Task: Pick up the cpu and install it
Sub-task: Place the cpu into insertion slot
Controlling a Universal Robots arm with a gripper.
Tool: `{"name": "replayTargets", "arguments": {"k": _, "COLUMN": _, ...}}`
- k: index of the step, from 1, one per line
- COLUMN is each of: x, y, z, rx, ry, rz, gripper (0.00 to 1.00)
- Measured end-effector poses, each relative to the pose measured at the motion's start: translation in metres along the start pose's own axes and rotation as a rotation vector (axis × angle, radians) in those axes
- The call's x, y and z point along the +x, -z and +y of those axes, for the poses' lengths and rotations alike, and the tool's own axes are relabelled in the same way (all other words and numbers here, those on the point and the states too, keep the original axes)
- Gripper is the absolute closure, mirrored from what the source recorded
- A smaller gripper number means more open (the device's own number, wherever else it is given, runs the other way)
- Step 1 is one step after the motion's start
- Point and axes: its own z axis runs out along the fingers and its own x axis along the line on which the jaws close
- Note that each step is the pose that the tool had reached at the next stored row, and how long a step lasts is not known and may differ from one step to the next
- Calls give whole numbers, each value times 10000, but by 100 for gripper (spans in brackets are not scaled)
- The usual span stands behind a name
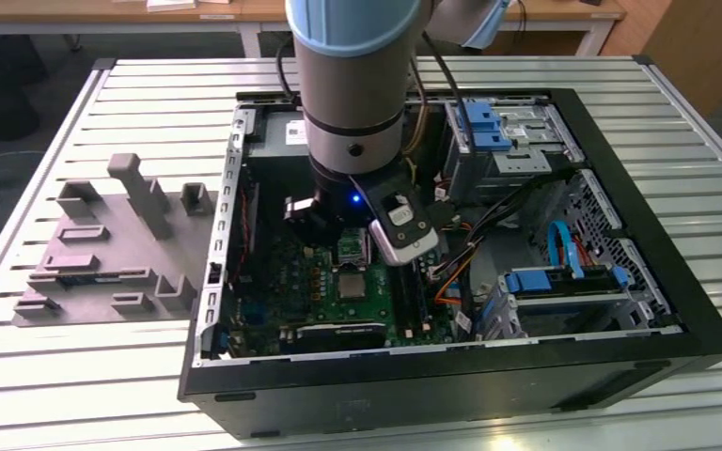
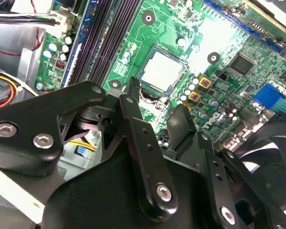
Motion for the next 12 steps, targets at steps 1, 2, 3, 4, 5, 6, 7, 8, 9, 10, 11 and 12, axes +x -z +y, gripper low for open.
{"name": "replayTargets", "arguments": {"k": 1, "x": 0, "y": 1, "z": 0, "rx": 6, "ry": 0, "rz": 0, "gripper": 50}}
{"name": "replayTargets", "arguments": {"k": 2, "x": 0, "y": 1, "z": 0, "rx": 7, "ry": 0, "rz": 0, "gripper": 50}}
{"name": "replayTargets", "arguments": {"k": 3, "x": 0, "y": 0, "z": 0, "rx": 7, "ry": 0, "rz": 0, "gripper": 50}}
{"name": "replayTargets", "arguments": {"k": 4, "x": 0, "y": 0, "z": 0, "rx": 6, "ry": 0, "rz": -1, "gripper": 50}}
{"name": "replayTargets", "arguments": {"k": 5, "x": 0, "y": 0, "z": 0, "rx": 6, "ry": 0, "rz": -1, "gripper": 50}}
{"name": "replayTargets", "arguments": {"k": 6, "x": 0, "y": 0, "z": 0, "rx": 7, "ry": 0, "rz": 0, "gripper": 50}}
{"name": "replayTargets", "arguments": {"k": 7, "x": 0, "y": -2, "z": 1, "rx": 16, "ry": 0, "rz": -5, "gripper": 50}}
{"name": "replayTargets", "arguments": {"k": 8, "x": 0, "y": -2, "z": 1, "rx": 24, "ry": 1, "rz": -5, "gripper": 50}}
{"name": "replayTargets", "arguments": {"k": 9, "x": 0, "y": -2, "z": 0, "rx": 32, "ry": 0, "rz": -5, "gripper": 50}}
{"name": "replayTargets", "arguments": {"k": 10, "x": 0, "y": -2, "z": 0, "rx": 38, "ry": 1, "rz": -5, "gripper": 50}}
{"name": "replayTargets", "arguments": {"k": 11, "x": 0, "y": -2, "z": 0, "rx": 40, "ry": 1, "rz": -5, "gripper": 50}}
{"name": "replayTargets", "arguments": {"k": 12, "x": 0, "y": -3, "z": 0, "rx": 40, "ry": 1, "rz": -6, "gripper": 50}}
